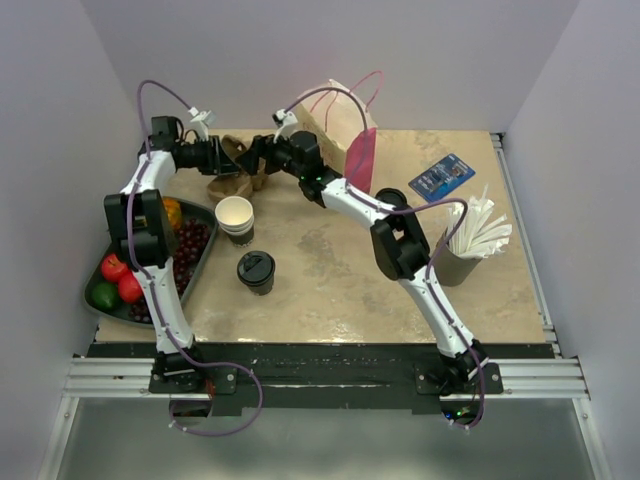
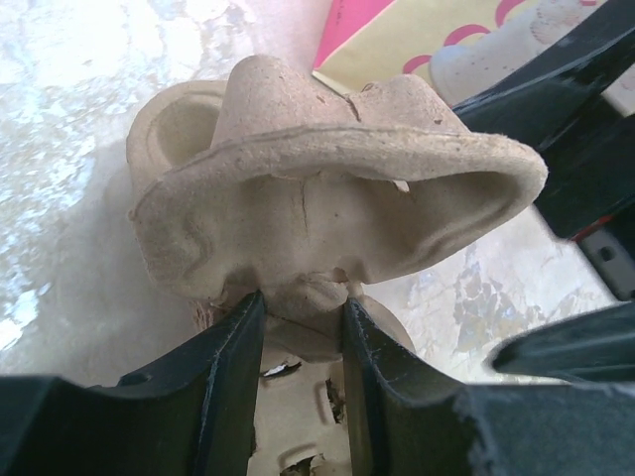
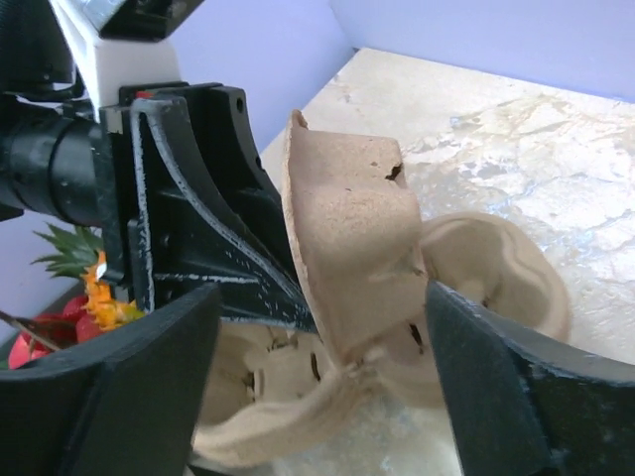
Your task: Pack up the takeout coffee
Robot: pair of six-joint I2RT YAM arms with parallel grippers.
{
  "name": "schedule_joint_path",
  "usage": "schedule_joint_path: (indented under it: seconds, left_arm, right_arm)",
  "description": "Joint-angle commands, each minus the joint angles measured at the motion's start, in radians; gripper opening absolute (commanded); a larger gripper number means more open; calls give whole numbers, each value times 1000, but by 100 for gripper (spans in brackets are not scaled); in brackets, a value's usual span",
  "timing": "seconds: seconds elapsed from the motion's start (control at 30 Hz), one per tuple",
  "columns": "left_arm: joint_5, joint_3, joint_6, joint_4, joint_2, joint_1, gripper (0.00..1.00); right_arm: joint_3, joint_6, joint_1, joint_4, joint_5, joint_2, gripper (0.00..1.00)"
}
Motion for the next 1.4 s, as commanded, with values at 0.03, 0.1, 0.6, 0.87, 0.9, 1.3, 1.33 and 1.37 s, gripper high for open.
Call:
schedule_joint_path:
  seconds: [0.03, 0.1, 0.6, 0.87, 0.9, 1.3, 1.33, 1.37]
  left_arm:
    - [73, 7, 5, 54, -75, -18, 0]
    - [70, 7, 4, 53, -75, -20, 0]
    - [49, -19, 42, 37, -195, 23, 59]
    - [40, -163, -179, 295, -296, 124, 58]
    - [19, -166, -234, 336, -290, 131, 58]
    - [-18, -17, -357, 411, -35, 131, 76]
    - [-19, -11, -351, 406, -23, 122, 76]
    - [-16, -11, -348, 406, -6, 117, 77]
  right_arm:
    - [58, -34, 34, 58, 126, 51, 76]
    - [61, -37, 37, 63, 143, 58, 72]
    - [73, -104, 40, 160, 171, 47, 0]
    - [72, -153, 31, 204, 96, -1, 0]
    - [72, -169, 32, 209, 87, -4, 0]
    - [73, -253, 21, 287, -35, -18, 0]
    - [75, -253, 21, 286, -38, -16, 0]
    - [75, -253, 21, 286, -41, -16, 0]
